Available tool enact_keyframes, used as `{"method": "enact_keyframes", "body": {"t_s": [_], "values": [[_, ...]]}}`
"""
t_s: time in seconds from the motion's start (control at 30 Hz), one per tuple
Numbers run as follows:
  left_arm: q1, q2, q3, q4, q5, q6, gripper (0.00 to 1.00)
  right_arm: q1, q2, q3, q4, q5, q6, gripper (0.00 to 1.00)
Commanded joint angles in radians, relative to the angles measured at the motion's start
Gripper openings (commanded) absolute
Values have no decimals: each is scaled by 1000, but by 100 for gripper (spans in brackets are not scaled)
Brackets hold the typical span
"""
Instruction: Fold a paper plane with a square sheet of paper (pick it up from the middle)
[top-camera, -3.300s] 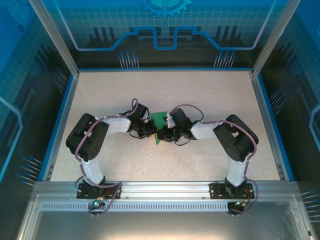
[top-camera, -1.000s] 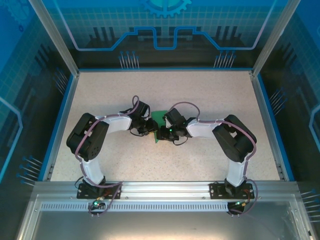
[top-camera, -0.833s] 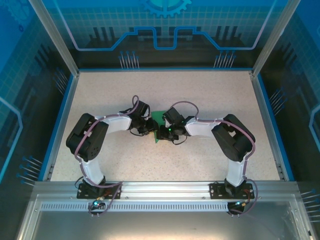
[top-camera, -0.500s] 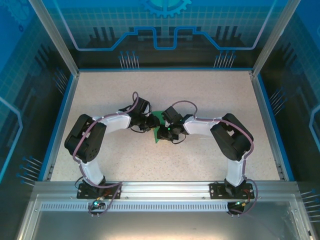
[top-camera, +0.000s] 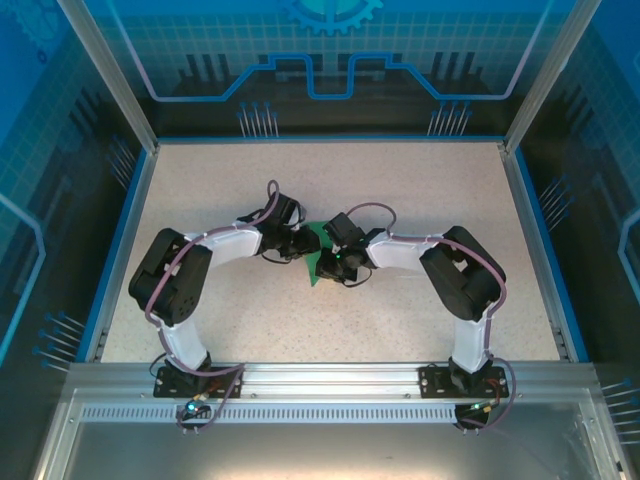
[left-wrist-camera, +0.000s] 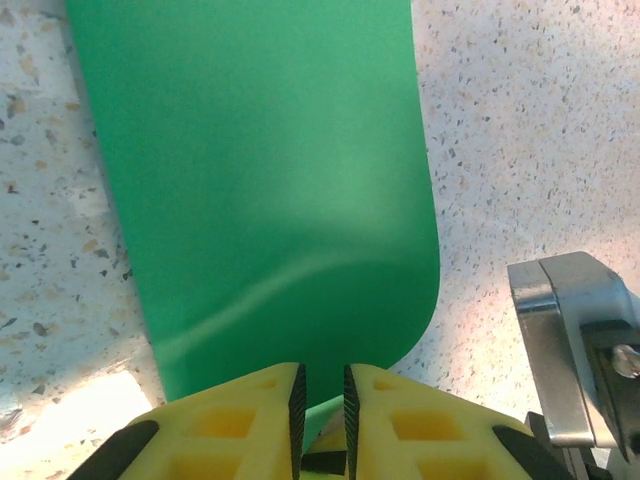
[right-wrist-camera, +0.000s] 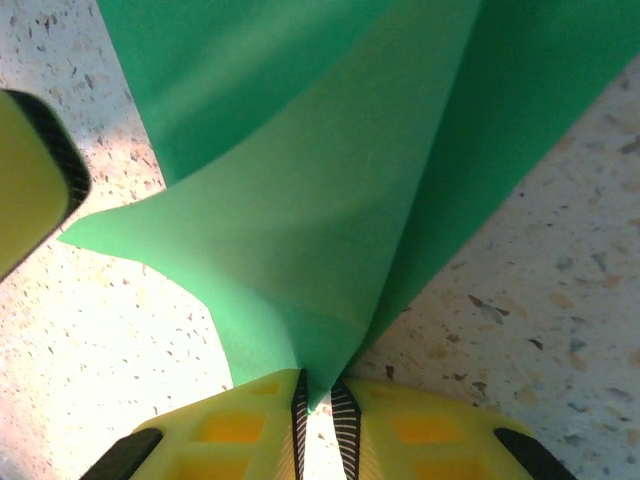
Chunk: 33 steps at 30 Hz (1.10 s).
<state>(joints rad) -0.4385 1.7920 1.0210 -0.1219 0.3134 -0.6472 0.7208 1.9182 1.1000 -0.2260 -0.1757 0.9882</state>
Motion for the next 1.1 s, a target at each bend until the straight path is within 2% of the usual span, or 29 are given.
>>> {"method": "enact_keyframes", "body": {"t_s": [0.0, 0.2, 0.3, 0.4, 0.53, 0.63, 1.07], "values": [[16, -58, -40, 29, -5, 45, 23, -11, 104, -70, -42, 62, 44, 21], [47, -104, -94, 63, -4, 93, 36, -29, 78, -94, 13, 21, 31, 25], [51, -99, -113, 103, 2, 183, 40, -32, 77, -95, 27, -6, 20, 25], [53, -91, -150, 187, 71, 297, 41, -36, 76, -100, 33, -19, 19, 25], [52, -97, -201, 265, 161, 417, 42, -44, 73, -104, 39, -31, 18, 25], [53, -126, -240, 293, 167, 457, 41, -47, 73, -107, 42, -36, 18, 26], [52, -100, -293, 402, 161, 483, 34, -52, 69, -115, 63, -56, 15, 25]]}}
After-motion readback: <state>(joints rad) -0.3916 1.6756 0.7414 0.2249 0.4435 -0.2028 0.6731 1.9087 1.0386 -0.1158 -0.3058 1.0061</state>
